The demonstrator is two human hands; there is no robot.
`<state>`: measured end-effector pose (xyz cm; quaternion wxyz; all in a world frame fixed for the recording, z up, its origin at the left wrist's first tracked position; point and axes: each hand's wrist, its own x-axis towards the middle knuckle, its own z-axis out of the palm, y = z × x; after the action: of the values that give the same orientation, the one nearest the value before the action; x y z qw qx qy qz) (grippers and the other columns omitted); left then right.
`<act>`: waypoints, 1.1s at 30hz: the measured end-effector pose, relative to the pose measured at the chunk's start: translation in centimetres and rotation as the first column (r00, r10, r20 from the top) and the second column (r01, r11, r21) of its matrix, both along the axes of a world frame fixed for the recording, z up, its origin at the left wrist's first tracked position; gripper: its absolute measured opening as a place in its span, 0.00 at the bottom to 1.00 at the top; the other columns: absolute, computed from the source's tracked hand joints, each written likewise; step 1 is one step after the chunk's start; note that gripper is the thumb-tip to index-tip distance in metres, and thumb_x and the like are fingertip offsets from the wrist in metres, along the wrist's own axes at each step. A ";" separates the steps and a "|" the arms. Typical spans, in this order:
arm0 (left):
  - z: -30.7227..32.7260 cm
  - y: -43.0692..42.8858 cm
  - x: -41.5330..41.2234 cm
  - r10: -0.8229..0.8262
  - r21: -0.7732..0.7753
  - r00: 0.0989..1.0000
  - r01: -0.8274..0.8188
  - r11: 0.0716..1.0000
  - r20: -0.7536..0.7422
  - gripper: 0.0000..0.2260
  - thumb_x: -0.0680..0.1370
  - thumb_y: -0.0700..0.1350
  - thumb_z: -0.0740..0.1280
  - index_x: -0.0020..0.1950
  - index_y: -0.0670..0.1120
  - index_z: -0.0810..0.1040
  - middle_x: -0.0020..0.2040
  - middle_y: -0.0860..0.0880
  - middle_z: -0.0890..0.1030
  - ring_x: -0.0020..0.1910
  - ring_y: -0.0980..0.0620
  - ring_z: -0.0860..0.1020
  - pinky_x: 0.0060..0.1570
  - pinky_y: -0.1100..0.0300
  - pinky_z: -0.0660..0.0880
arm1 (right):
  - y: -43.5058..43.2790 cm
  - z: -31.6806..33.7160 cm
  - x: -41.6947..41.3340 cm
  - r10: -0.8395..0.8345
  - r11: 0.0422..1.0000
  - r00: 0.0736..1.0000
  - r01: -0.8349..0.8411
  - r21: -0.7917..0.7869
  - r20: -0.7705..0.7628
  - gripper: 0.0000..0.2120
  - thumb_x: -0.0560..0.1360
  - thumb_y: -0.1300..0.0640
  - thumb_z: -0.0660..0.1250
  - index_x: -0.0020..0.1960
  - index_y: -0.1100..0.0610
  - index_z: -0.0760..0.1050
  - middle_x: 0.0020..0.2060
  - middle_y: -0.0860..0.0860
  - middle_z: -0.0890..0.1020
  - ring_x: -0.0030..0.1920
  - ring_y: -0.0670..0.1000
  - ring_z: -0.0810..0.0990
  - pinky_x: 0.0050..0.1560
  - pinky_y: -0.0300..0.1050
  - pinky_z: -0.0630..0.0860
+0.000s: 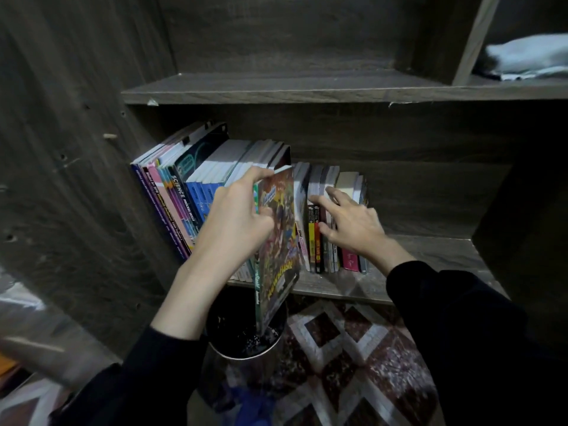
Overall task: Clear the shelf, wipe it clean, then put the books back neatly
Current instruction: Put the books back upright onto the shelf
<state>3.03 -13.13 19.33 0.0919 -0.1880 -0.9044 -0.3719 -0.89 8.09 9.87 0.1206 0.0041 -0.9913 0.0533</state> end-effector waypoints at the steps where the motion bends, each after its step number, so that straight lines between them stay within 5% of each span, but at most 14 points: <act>1: 0.0 0.1 -0.2 -0.004 0.000 1.000 0.004 1.000 0.004 0.25 0.75 0.33 0.66 0.69 0.51 0.70 0.22 0.53 0.71 0.19 0.61 0.70 0.21 0.73 0.65 | 0.3 0.0 0.3 -0.002 1.000 1.000 0.002 -0.007 -0.007 0.24 0.79 0.46 0.59 0.73 0.40 0.56 0.76 0.52 0.57 0.69 0.55 0.67 0.57 0.58 0.73; 9: 1.0 2.6 -2.2 -0.045 -0.007 0.998 0.044 0.999 -0.042 0.23 0.74 0.35 0.66 0.66 0.53 0.72 0.33 0.51 0.73 0.23 0.60 0.71 0.19 0.70 0.63 | 1.4 -0.4 1.3 -0.012 1.000 1.000 0.012 -0.012 -0.018 0.24 0.79 0.44 0.59 0.73 0.39 0.56 0.76 0.50 0.57 0.71 0.54 0.65 0.55 0.58 0.74; 14: 1.0 5.6 -4.8 -0.073 -0.103 0.993 0.064 0.993 -0.088 0.25 0.74 0.36 0.63 0.69 0.53 0.69 0.53 0.45 0.72 0.51 0.50 0.69 0.39 0.59 0.64 | 1.4 -0.4 1.1 0.000 1.000 1.000 0.000 -0.020 -0.017 0.24 0.79 0.44 0.59 0.73 0.40 0.56 0.76 0.51 0.56 0.71 0.54 0.64 0.55 0.58 0.74; 17: 0.7 6.6 -5.9 -0.049 -0.074 0.990 0.040 0.996 -0.133 0.26 0.73 0.35 0.61 0.70 0.52 0.68 0.57 0.42 0.74 0.51 0.50 0.66 0.44 0.59 0.64 | 1.4 -0.5 1.1 0.003 1.000 1.000 -0.003 -0.019 -0.023 0.24 0.79 0.44 0.59 0.73 0.39 0.56 0.76 0.51 0.57 0.71 0.54 0.64 0.54 0.57 0.75; 23: -3.9 8.2 -7.3 -0.026 0.111 0.975 0.052 0.992 -0.223 0.24 0.77 0.35 0.62 0.71 0.50 0.66 0.45 0.46 0.78 0.33 0.57 0.73 0.30 0.63 0.68 | 1.3 -0.4 1.1 0.009 1.000 1.000 -0.010 -0.019 -0.026 0.25 0.79 0.45 0.59 0.73 0.40 0.56 0.76 0.50 0.57 0.73 0.52 0.61 0.54 0.56 0.74; 27: -9.9 8.8 -8.0 -0.047 0.128 0.995 0.058 0.990 -0.090 0.24 0.78 0.35 0.62 0.73 0.48 0.64 0.37 0.46 0.79 0.28 0.52 0.76 0.27 0.56 0.74 | 1.0 -0.5 0.9 0.009 1.000 1.000 -0.010 -0.028 -0.030 0.25 0.78 0.46 0.60 0.73 0.40 0.56 0.75 0.50 0.57 0.73 0.52 0.61 0.54 0.56 0.74; 31: -13.2 8.6 -7.2 -0.041 0.129 0.999 0.041 0.991 -0.004 0.25 0.81 0.41 0.60 0.76 0.51 0.55 0.28 0.52 0.72 0.24 0.57 0.71 0.23 0.68 0.64 | 1.1 -0.5 0.7 0.014 1.000 0.999 -0.015 -0.026 -0.036 0.26 0.78 0.46 0.60 0.74 0.39 0.55 0.76 0.49 0.57 0.73 0.52 0.61 0.54 0.56 0.74; 33: -13.8 8.5 -7.1 -0.049 0.141 0.998 0.043 0.989 0.040 0.29 0.81 0.44 0.61 0.77 0.52 0.49 0.33 0.50 0.76 0.28 0.54 0.75 0.28 0.66 0.71 | 1.2 -0.6 0.7 0.017 0.999 0.999 -0.018 -0.029 -0.032 0.26 0.78 0.46 0.60 0.74 0.38 0.55 0.76 0.49 0.57 0.73 0.52 0.60 0.55 0.57 0.74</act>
<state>-4.03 -4.65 5.55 0.0768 -0.1936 -0.8733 -0.4405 -0.24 9.25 9.31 0.1358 0.0118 -0.9883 0.0685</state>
